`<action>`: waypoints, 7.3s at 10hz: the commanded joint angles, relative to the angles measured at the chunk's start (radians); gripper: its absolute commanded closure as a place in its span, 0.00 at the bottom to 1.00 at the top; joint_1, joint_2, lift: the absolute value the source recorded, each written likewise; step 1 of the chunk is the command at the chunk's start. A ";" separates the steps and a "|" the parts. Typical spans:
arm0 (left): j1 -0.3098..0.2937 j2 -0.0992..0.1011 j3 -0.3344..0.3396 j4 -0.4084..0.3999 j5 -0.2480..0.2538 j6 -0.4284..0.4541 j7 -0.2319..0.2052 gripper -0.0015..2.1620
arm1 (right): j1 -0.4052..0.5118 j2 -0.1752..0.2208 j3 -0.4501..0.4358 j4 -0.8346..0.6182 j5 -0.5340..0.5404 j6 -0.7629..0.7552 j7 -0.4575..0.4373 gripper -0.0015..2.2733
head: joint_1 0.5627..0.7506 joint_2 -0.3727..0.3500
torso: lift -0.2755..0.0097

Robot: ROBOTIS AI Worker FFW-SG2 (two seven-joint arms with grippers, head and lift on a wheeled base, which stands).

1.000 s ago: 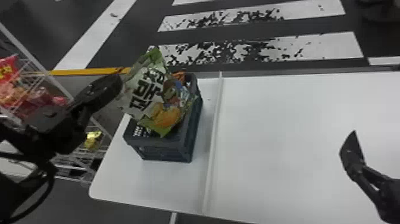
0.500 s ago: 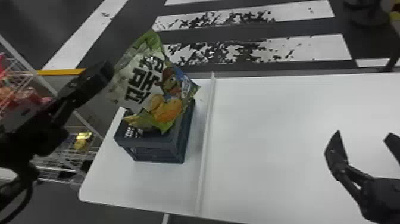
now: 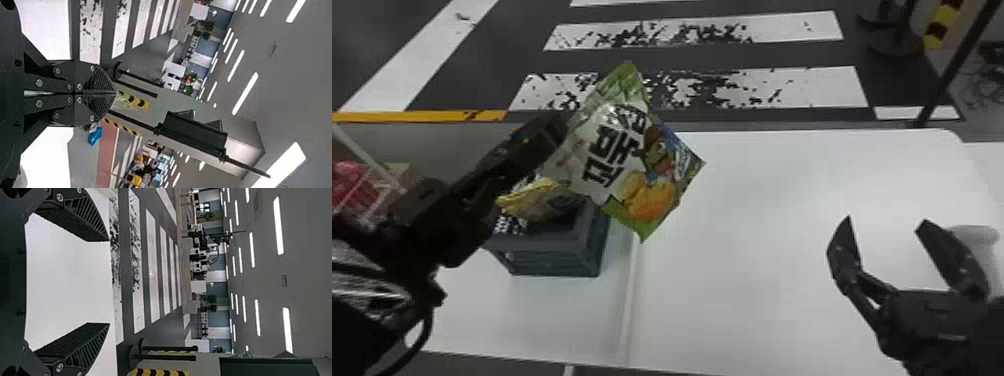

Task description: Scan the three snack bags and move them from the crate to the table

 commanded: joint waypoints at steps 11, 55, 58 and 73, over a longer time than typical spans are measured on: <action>-0.365 -0.016 -0.503 0.870 -0.194 -0.169 -0.152 0.97 | -0.029 -0.017 -0.016 -0.022 0.015 0.049 -0.014 0.06 | 0.70 0.35 | 0.75; 0.059 0.024 -0.374 0.491 -0.361 -0.602 0.074 0.02 | -0.261 -0.156 0.259 0.268 0.477 0.727 0.083 0.99 | 0.70 0.61 | 0.75; 0.060 0.022 -0.375 0.491 -0.361 -0.602 0.065 0.02 | -0.255 -0.167 0.173 0.052 0.276 0.871 0.176 0.99 | 0.70 0.64 | 0.75; 0.068 0.027 -0.454 0.461 -0.432 -0.602 0.065 0.02 | -0.354 0.171 -0.760 0.279 -1.026 1.107 0.195 0.85 | 0.70 0.39 | 0.75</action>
